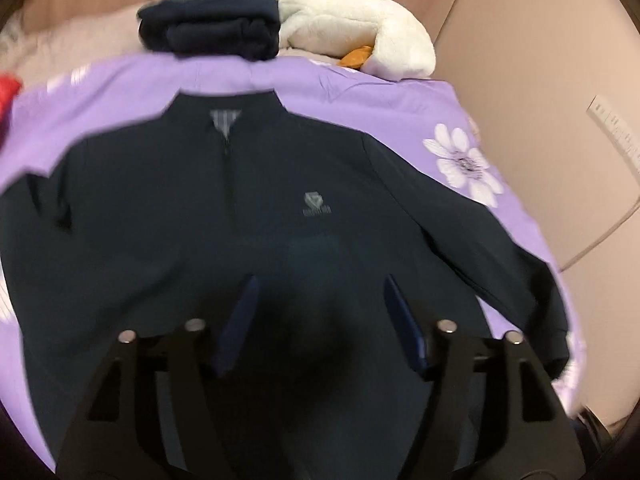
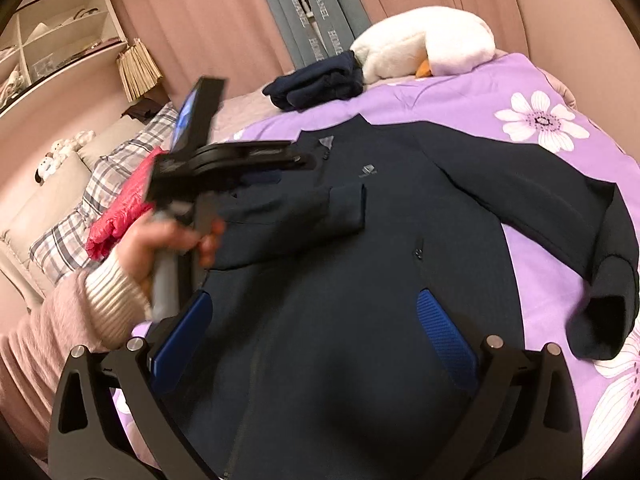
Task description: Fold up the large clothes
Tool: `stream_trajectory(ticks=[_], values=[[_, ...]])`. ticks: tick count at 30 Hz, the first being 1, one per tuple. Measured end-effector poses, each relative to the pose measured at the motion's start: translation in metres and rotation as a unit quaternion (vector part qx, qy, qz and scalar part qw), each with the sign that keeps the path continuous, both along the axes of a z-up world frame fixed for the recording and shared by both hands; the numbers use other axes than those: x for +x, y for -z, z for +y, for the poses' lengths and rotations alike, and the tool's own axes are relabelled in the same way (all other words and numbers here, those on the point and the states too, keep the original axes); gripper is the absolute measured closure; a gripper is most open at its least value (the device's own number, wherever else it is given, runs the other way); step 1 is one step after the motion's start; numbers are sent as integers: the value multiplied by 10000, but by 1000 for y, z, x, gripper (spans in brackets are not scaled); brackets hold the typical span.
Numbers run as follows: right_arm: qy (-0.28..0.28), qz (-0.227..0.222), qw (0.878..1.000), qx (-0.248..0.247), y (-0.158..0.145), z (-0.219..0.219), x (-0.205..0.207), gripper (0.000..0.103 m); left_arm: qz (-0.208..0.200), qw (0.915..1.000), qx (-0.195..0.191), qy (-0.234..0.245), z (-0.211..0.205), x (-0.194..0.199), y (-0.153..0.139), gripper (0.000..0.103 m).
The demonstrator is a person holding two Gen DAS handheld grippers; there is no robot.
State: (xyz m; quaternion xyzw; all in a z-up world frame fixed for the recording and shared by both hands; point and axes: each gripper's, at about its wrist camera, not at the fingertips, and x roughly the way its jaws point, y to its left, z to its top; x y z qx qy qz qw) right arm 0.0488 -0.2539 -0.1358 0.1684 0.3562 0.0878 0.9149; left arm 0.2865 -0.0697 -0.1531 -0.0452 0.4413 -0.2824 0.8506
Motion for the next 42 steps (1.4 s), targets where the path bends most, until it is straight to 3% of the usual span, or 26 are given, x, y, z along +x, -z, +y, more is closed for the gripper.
stream_trajectory(ticks=[1,4,8,11,13,15,16,19,20,21,24,27,29,32,34,37,39,42], values=[[-47,88,9999,97,5,-1,8,1,-15,9999,-144,-2,5,-12,0,31],[-222,265,9985,434,15,-3,37,1,-100,9969,-641,-449,79,-31,-2,19],[-382,479,9958,680,33,-2,98,1,178,9819,-1158,-1490,181,-32,9,19],[-171,692,9952,666,49,-4,156,1,595,9592,-1718,-2166,244,-28,31,20],[83,874,9940,657,62,-9,187,2,971,9344,-2507,-2336,274,-23,50,19],[197,1151,9904,734,79,-14,215,17,1133,9199,-2804,-2497,285,-15,62,19],[300,1380,9880,618,90,-14,230,23,1169,9170,-2855,-2528,287,-12,66,19],[217,1417,9885,473,97,-12,242,60,1483,8960,-3422,-2412,279,10,86,19],[225,1357,9895,435,94,-12,243,85,1589,8884,-3553,-2433,275,19,94,19],[248,1309,9901,439,93,-14,243,95,1645,8832,-3632,-2468,271,26,99,19],[500,932,9931,508,73,-33,241,98,1762,8660,-3835,-2683,267,45,116,19],[1017,473,9909,744,45,-66,231,98,1621,8624,-3890,-2803,263,54,116,19],[1397,321,9885,483,32,-92,223,98,1549,8636,-3916,-2771,261,57,112,18],[1581,870,9836,-64,48,-109,224,98,1544,8646,-3869,-2810,260,64,110,17],[1506,1151,9817,-204,61,-111,225,98,1532,8604,-3943,-2844,261,65,110,15],[1387,1041,9848,82,61,-114,220,91,1589,8702,-3750,-2771,257,64,107,14],[1410,983,9841,439,59,-119,218,68,1665,8755,-3682,-2647,254,59,108,14],[1396,949,9844,503,53,-120,216,57,1779,8818,-3598,-2478,251,47,113,14]])
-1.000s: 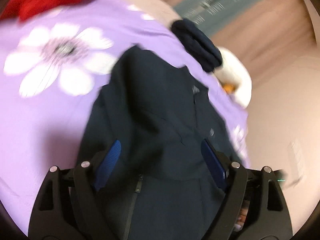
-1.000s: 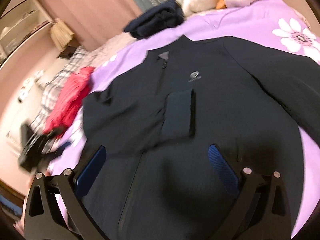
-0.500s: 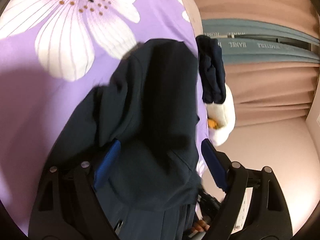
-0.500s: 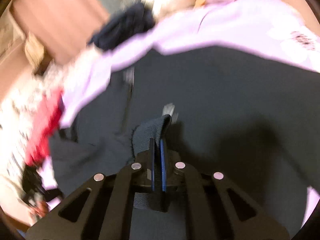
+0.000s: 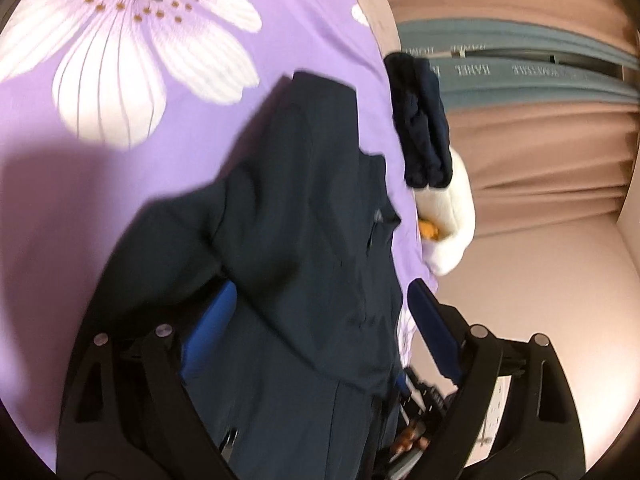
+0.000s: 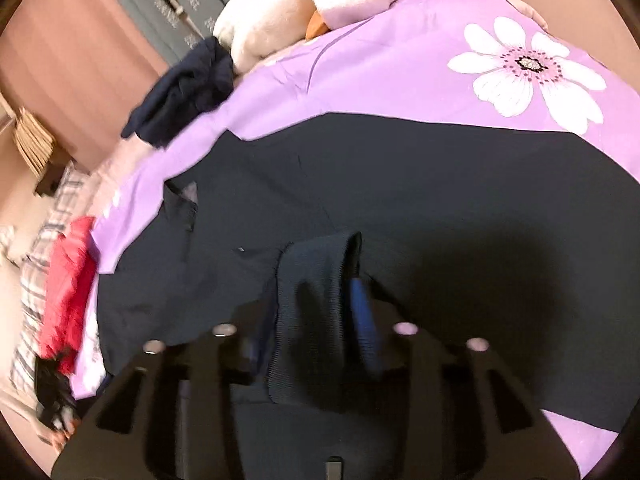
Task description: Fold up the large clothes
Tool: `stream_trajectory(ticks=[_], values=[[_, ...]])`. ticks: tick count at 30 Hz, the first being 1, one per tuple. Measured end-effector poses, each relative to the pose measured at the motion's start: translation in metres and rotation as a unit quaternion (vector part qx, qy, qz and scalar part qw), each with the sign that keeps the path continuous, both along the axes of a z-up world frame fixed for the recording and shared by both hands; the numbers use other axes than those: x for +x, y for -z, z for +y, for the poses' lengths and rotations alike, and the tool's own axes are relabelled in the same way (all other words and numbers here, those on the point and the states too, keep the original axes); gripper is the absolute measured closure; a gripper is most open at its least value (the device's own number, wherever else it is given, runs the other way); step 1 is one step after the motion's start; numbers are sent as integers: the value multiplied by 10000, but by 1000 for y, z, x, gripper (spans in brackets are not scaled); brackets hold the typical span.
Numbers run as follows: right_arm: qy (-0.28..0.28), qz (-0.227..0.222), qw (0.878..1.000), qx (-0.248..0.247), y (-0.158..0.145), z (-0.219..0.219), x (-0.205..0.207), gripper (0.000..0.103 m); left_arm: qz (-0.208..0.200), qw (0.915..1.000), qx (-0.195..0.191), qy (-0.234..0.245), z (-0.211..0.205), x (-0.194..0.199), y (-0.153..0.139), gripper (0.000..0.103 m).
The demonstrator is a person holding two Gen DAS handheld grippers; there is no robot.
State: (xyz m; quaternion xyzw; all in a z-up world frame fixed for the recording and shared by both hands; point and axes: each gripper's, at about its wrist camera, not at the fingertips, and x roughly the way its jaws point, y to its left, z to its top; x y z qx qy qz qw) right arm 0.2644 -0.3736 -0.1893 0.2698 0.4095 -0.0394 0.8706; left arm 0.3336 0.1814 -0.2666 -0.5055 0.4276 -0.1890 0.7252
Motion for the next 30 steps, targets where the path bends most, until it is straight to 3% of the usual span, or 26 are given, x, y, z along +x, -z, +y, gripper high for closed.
stream_trajectory(ticks=[5,6,8,9,10,13,16,18,21,23,24,27,30], values=[[-313,295,9989,-208,13,22,16,61,135,9977,614,253,-14,15,3,14],[-349,355,9982,-335,13,27,19,74,100,9961,850,221,-17,21,0,15],[-362,382,9970,-559,13,32,23,91,45,9930,1181,72,-21,28,-5,20],[-385,320,9969,-605,9,35,25,99,-18,9904,1379,-8,-22,32,-8,31],[-397,232,9969,-635,4,37,26,99,-70,9880,1541,-85,-21,35,-9,46],[-449,-222,9968,-619,-18,41,26,100,-112,9861,1638,-255,-12,36,-8,65],[-444,-420,9946,-839,-27,43,29,100,-68,9844,1671,-545,6,29,-3,69],[-456,-46,9941,-979,-8,42,40,100,76,9856,1556,-655,17,28,6,71],[-487,464,9921,-1056,20,41,49,100,153,9870,1493,-571,20,29,9,71],[-506,539,9930,-922,22,40,47,99,163,9844,1711,-370,19,27,1,61],[-486,529,9933,-904,20,39,44,94,151,9837,1764,-316,21,24,-3,49],[-350,336,9924,-1131,1,31,33,81,62,9762,2164,-156,25,12,-21,28],[-596,-19,9897,-1301,-22,37,29,78,-300,9641,2636,-76,25,5,-48,27]])
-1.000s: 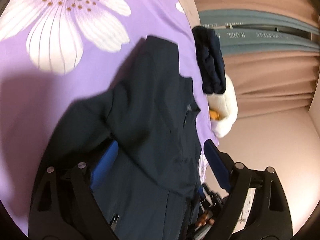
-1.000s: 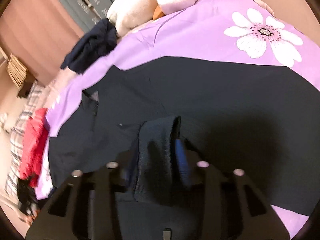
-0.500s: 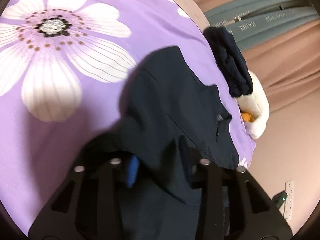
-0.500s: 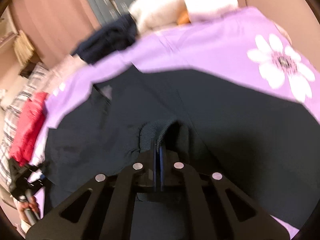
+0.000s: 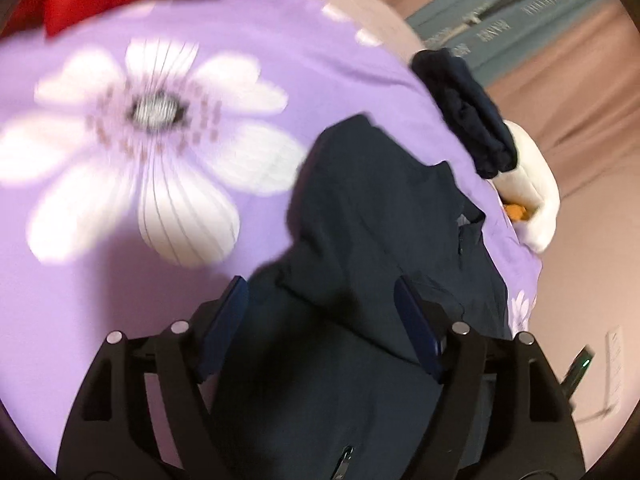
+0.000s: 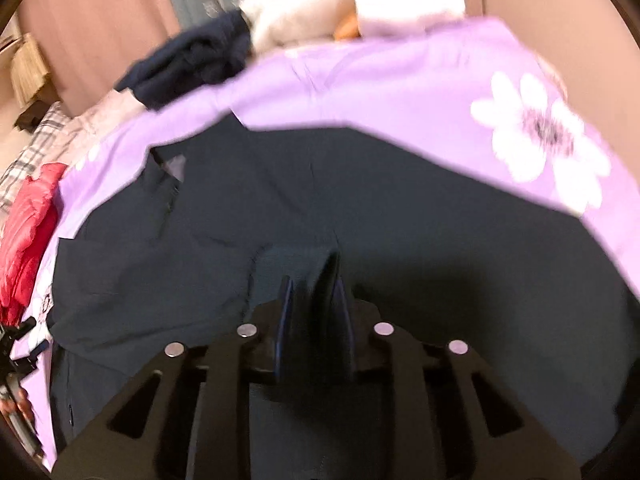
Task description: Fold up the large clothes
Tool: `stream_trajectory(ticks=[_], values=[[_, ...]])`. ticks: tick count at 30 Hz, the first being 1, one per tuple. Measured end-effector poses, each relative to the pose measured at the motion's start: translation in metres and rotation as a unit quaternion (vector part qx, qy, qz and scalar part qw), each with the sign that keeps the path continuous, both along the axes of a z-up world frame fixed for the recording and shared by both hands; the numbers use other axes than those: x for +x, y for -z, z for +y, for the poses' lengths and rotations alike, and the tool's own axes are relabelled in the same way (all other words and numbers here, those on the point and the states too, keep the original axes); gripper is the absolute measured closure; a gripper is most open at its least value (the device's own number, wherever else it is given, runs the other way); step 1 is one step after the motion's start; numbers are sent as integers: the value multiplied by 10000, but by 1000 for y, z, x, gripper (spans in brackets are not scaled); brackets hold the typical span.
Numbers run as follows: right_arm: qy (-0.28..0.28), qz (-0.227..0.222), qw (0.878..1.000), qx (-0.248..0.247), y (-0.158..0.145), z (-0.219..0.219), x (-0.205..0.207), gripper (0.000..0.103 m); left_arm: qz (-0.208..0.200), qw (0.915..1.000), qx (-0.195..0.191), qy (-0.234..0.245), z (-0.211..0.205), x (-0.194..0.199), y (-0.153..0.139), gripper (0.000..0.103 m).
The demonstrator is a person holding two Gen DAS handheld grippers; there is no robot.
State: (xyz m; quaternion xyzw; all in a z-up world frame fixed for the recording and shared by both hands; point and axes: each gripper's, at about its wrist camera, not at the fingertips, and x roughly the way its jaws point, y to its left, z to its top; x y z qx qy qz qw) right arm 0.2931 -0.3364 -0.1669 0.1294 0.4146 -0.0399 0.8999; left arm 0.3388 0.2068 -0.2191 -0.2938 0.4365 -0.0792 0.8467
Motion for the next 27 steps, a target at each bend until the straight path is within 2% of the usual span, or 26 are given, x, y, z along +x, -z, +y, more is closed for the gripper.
stream_trajectory(ticks=[5,6,7,8,10,13,15,18,20,21,22,24,27], values=[[-828,-60,9963,-236,0,51,14,78,-388,9956,724,449,-35,18,-28,29],[-987,-35,9946,-309,4,63,17,78,-440,9933,874,611,-48,24,-30,33],[-1103,8,9932,-362,9,71,21,78,-430,9909,987,809,-62,31,-28,39],[-1207,74,9918,-420,14,78,23,78,-388,9896,1043,915,-72,36,-24,39],[-1431,313,9874,-596,30,91,26,78,-205,9830,1444,1112,-92,43,-9,43],[-1730,669,9791,-837,52,97,12,78,-31,9758,1710,1366,-97,37,17,43],[-1908,544,9763,-865,57,95,-5,79,-87,9729,1729,1531,-93,27,25,42],[-2020,478,9765,-581,53,84,-23,79,-171,9666,1831,1784,-88,15,22,42],[-1957,419,9794,-280,44,75,-30,78,-124,9684,1724,1796,-82,15,15,42],[-1852,304,9822,-55,36,68,-32,76,-153,9706,1626,1766,-79,16,11,36],[-1772,219,9839,71,31,64,-34,73,-220,9725,1550,1727,-77,16,5,29],[-1421,-73,9887,480,17,44,-36,60,-388,9755,1451,1606,-75,21,-6,28],[-691,-254,9937,846,7,13,-31,48,-518,9806,1222,1444,-73,41,-19,28]])
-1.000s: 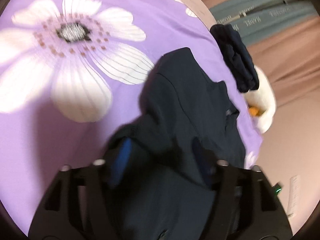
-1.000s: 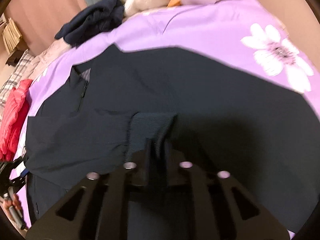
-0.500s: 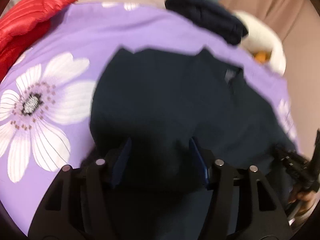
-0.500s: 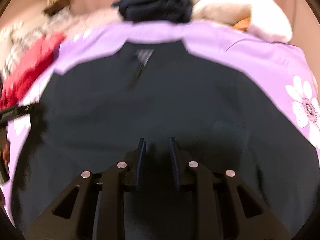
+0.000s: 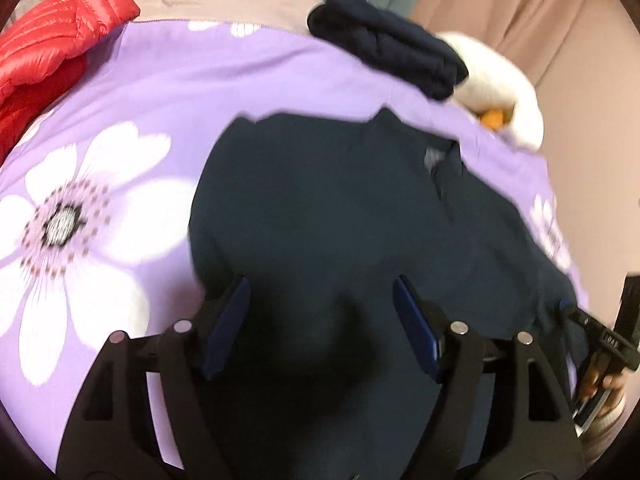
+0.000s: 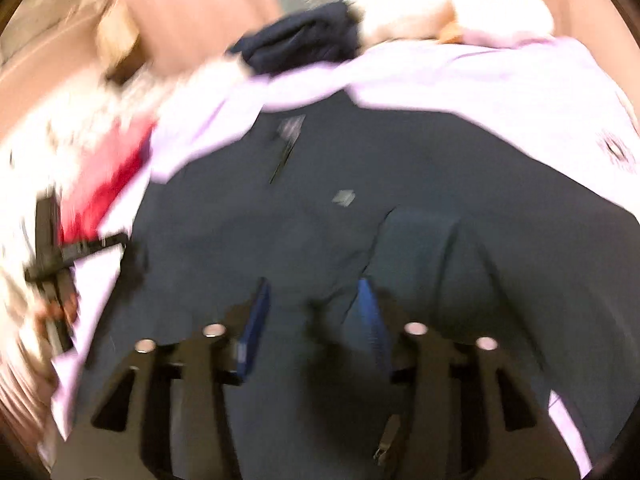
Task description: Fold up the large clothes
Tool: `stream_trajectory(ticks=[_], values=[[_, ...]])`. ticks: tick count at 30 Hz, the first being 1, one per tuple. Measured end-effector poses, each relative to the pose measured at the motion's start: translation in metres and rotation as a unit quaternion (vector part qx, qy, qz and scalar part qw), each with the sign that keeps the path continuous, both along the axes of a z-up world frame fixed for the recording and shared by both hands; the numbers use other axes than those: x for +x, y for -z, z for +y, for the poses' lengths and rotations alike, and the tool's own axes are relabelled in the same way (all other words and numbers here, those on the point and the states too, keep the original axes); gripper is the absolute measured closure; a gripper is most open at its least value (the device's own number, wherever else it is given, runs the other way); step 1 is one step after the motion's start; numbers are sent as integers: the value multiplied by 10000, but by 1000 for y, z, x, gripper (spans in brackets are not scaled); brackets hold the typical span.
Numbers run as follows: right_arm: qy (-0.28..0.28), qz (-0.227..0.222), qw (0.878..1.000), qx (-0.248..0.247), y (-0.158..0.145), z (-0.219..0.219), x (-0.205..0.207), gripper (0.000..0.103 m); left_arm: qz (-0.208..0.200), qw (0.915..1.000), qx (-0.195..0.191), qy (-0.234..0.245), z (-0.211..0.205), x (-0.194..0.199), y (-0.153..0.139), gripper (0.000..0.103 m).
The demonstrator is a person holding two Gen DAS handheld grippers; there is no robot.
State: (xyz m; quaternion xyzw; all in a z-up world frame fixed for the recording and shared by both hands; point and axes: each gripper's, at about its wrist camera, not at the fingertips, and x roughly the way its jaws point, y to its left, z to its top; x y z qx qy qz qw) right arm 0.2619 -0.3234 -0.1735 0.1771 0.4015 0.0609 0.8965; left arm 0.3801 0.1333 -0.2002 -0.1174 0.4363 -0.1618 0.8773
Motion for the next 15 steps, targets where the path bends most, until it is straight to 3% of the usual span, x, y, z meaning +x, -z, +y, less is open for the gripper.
stream_trajectory(ticks=[3,6,7,8,9,11,14,15], values=[[498,177,9985,158,6,-22,18,48,57,9996,-195,-199,3,32,-4,29],[426,483,9972,381,21,-25,43,48,284,9954,-869,-288,8,63,-1,31],[368,568,9971,349,26,-22,48,48,353,9945,-927,-329,8,71,3,32],[307,656,9972,208,31,-16,54,63,446,9950,-786,-433,8,80,9,32],[261,728,9970,-35,35,-10,59,85,526,9953,-574,-578,9,86,15,38],[134,776,9954,-554,39,6,70,97,798,9910,-205,-1056,20,98,35,52],[35,720,9940,-827,37,15,78,99,730,9843,-472,-1539,45,98,48,63],[60,707,9934,-900,34,16,79,100,682,9835,-374,-1631,49,97,48,63]])
